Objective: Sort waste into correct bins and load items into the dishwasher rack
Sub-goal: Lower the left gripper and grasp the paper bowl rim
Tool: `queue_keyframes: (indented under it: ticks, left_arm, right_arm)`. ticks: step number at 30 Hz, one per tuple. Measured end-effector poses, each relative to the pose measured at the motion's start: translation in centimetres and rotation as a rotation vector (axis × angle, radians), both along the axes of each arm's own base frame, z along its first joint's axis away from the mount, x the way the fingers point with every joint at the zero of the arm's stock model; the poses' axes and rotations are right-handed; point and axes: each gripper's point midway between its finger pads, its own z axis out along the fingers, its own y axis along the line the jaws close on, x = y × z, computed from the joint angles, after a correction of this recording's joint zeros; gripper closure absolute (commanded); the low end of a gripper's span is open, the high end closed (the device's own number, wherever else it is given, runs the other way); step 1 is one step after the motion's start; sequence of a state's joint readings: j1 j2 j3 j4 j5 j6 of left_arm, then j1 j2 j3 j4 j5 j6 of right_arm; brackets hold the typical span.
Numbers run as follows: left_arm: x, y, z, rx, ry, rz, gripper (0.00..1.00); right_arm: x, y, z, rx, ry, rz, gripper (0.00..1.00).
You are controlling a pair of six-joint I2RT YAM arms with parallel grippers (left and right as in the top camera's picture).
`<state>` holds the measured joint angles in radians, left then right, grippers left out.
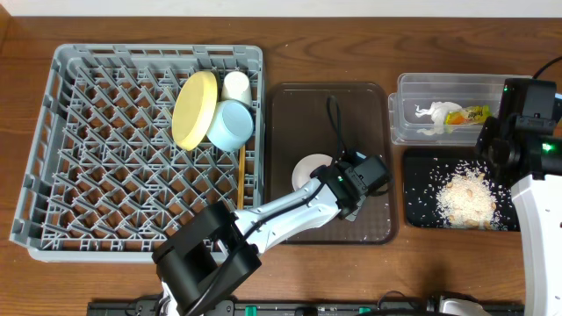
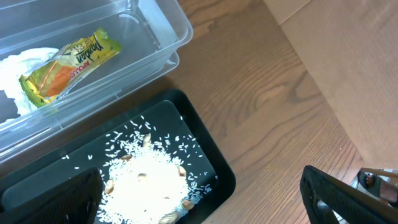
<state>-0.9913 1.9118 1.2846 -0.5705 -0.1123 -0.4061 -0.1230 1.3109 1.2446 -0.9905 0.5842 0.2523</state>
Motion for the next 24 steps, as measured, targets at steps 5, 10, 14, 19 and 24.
queue_keyframes:
  ticks: [5, 10, 14, 19, 24]
  left_arm:
    - [0.2, 0.1, 0.1, 0.005, -0.012, 0.003, 0.8]
    - [0.5, 0.2, 0.1, 0.013, -0.027, 0.01, 0.91]
    - [0.8, 0.1, 0.3, 0.012, -0.047, 0.003, 0.93]
    - [1.1, 0.0, 0.4, 0.006, -0.059, 0.005, 0.93]
    - [1.1, 0.0, 0.4, 0.006, -0.059, 0.005, 0.92]
  right_arm:
    - [0.0, 0.0, 0.0, 0.0, 0.0, 0.0, 0.01]
    - [0.0, 0.0, 0.0, 0.0, 0.0, 0.0, 0.01]
    - [0.0, 0.0, 0.0, 0.0, 0.0, 0.0, 0.01]
    - [0.0, 0.0, 0.0, 0.0, 0.0, 0.0, 0.01]
    - [0.0, 0.0, 0.0, 0.0, 0.0, 0.0, 0.01]
